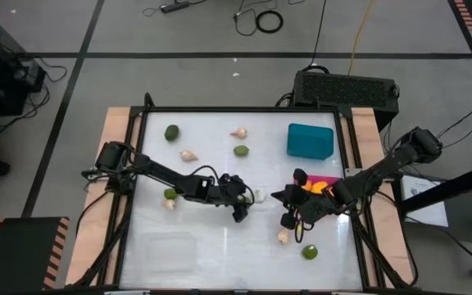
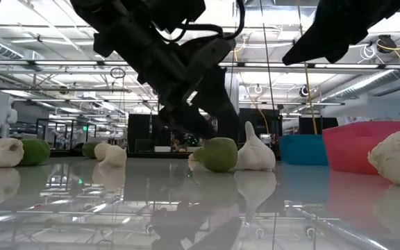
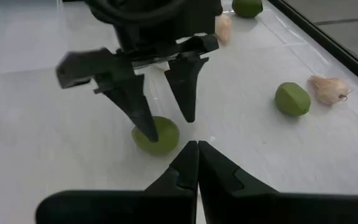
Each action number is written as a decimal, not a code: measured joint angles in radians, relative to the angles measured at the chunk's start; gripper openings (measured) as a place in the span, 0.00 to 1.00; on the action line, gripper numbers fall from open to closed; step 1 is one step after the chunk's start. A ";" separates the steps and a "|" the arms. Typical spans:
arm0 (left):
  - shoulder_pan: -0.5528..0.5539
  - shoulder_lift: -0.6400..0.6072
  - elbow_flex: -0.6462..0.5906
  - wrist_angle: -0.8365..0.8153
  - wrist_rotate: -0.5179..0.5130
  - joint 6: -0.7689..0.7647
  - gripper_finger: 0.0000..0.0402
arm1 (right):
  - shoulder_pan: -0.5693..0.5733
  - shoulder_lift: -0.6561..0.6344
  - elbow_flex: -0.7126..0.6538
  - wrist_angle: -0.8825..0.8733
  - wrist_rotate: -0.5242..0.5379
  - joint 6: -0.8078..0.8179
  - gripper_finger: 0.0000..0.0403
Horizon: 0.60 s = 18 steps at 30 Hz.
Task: Sort produce into baskets
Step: Put the green lime into the transparent bin
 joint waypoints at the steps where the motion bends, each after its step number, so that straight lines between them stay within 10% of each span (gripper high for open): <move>1: 0.000 0.000 0.000 -0.008 -0.001 0.001 0.71 | 0.000 -0.001 0.000 0.004 0.000 0.001 0.00; 18: -0.049 0.107 -0.001 0.037 -0.034 0.019 0.71 | -0.027 -0.001 0.000 0.014 0.000 -0.009 0.00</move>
